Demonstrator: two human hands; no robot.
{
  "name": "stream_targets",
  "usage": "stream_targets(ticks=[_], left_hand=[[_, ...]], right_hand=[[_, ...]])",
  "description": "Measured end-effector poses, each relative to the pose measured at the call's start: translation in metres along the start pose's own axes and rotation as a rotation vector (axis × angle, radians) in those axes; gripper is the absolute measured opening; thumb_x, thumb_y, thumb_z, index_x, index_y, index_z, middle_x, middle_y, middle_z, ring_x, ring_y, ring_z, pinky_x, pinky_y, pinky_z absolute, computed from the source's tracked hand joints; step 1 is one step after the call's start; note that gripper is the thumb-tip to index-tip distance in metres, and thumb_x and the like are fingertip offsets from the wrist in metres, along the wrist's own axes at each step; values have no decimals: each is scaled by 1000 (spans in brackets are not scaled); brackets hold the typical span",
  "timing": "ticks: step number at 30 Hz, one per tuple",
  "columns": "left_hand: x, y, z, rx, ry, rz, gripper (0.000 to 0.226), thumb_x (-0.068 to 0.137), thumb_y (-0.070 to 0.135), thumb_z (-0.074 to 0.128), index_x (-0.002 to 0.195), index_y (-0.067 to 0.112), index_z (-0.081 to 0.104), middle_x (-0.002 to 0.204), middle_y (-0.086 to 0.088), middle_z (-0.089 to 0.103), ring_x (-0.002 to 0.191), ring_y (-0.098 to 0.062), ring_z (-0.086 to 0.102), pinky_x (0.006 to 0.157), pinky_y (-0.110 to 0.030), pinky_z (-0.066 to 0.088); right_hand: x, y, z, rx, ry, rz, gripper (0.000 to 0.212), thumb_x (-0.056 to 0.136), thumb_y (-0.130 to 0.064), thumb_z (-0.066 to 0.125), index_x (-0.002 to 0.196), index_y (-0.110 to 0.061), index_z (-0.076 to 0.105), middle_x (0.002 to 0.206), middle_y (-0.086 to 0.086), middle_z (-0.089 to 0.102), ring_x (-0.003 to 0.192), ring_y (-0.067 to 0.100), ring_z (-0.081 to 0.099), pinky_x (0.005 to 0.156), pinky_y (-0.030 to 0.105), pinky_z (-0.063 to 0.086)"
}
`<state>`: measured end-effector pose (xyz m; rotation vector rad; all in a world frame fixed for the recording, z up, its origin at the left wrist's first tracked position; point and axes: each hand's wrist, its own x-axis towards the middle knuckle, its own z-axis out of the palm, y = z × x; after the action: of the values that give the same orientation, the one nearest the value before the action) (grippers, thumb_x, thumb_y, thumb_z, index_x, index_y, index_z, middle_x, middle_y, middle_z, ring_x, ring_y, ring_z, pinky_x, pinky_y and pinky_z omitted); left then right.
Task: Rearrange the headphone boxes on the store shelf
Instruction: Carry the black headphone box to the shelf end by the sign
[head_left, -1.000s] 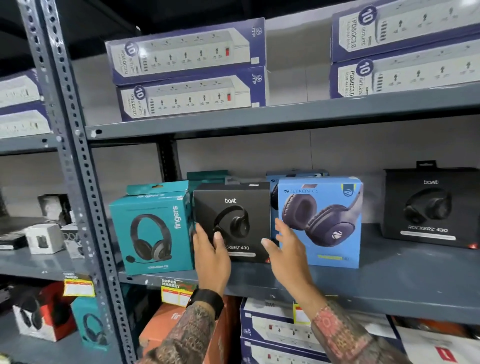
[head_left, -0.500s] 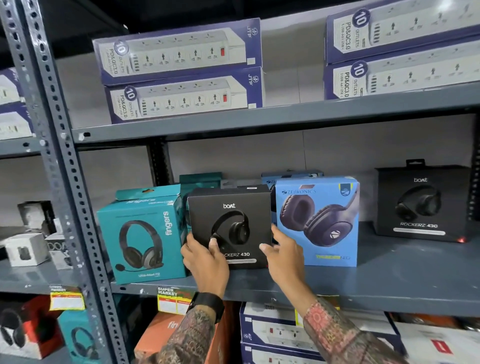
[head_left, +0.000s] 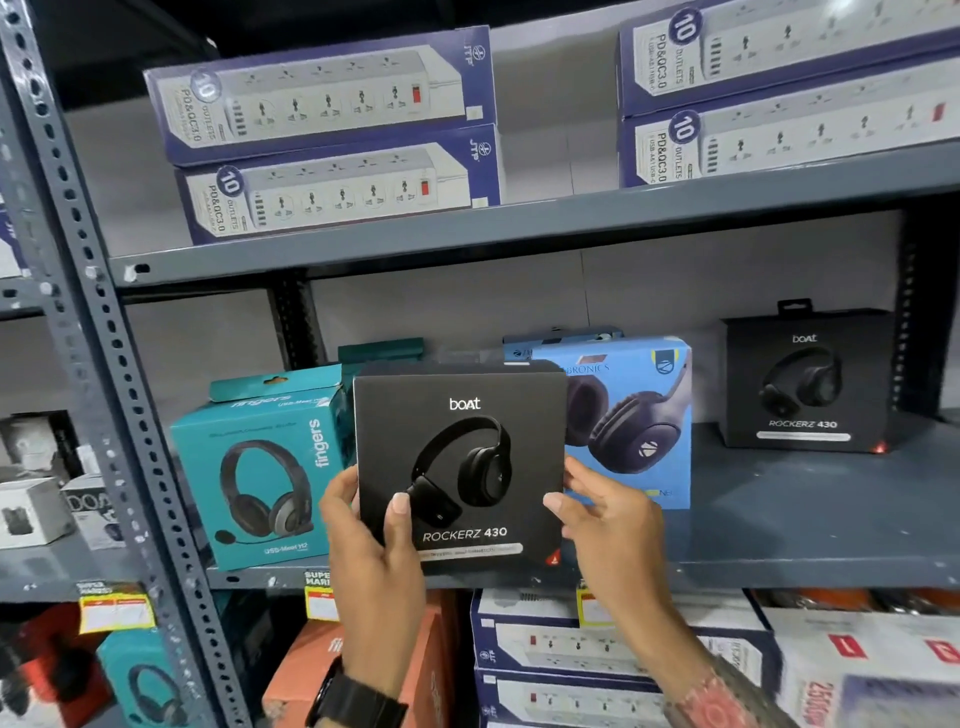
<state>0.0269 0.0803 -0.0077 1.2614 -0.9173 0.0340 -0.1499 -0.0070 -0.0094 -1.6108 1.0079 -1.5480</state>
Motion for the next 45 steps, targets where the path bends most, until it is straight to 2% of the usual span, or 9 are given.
stream_targets(ticks=[4, 10, 14, 21, 28, 33, 36, 40, 45], left_hand=[[-10, 24, 1, -161, -67, 11, 41, 109, 8, 55, 140, 33, 46, 132, 39, 67, 125, 20, 60, 100, -2, 45], [-30, 61, 49, -213, -275, 65, 58, 107, 8, 59, 157, 35, 46, 137, 44, 62, 133, 20, 57, 104, 0, 45], [-53, 84, 100, -299, -361, 23, 61, 106, 1, 60, 160, 27, 49, 151, 19, 65, 138, 10, 60, 112, -10, 47], [-86, 99, 147, -349, -428, -29, 60, 106, 1, 60, 161, 23, 50, 153, 9, 68, 141, -3, 63, 123, -35, 48], [-109, 110, 224, -222, -550, 67, 68, 104, -3, 58, 151, 44, 46, 137, 40, 67, 136, 5, 62, 113, -19, 49], [-112, 112, 316, -75, -683, 23, 66, 102, -2, 59, 158, 19, 32, 152, -4, 63, 141, -25, 61, 122, -45, 45], [-115, 111, 351, -35, -727, -27, 66, 102, -1, 59, 159, 15, 30, 153, -6, 60, 140, -24, 59, 122, -41, 44], [-116, 100, 379, -34, -717, -54, 69, 102, -2, 60, 160, 16, 28, 155, -4, 56, 140, -19, 55, 117, -28, 41], [-117, 80, 394, -46, -715, -76, 65, 104, -2, 59, 158, 12, 25, 155, -9, 56, 145, -22, 54, 128, -47, 39]], right_hand=[[-9, -22, -40, -34, 46, -64, 74, 87, -16, 83, 106, -83, 56, 98, -37, 77, 94, 17, 81, 85, 49, 66], [-11, -35, -129, -96, 162, -90, 73, 89, -16, 81, 101, -84, 59, 92, -33, 79, 79, 13, 81, 81, 51, 67], [-9, -38, -194, -148, 213, -72, 69, 89, -15, 81, 103, -80, 62, 87, -20, 82, 91, 29, 80, 81, 58, 65], [-4, -28, -255, -237, 237, -92, 71, 88, -22, 82, 100, -87, 54, 84, -58, 61, 79, -4, 78, 78, 26, 67], [35, 16, -323, -243, 361, -63, 61, 89, -17, 82, 119, -68, 65, 103, -28, 80, 98, -2, 77, 87, 43, 66], [96, 52, -363, -310, 424, -6, 57, 84, -15, 85, 124, -53, 70, 119, -1, 81, 95, 10, 75, 88, 37, 61], [129, 77, -374, -331, 411, 99, 56, 83, -10, 86, 136, -24, 72, 128, 9, 78, 113, 22, 74, 106, 42, 55], [155, 110, -381, -347, 391, 118, 57, 83, -6, 86, 137, -19, 71, 129, 10, 78, 116, 24, 74, 94, 26, 52], [169, 124, -388, -365, 373, 67, 54, 82, -8, 86, 132, -24, 73, 126, 6, 79, 84, 3, 71, 87, 26, 52]])
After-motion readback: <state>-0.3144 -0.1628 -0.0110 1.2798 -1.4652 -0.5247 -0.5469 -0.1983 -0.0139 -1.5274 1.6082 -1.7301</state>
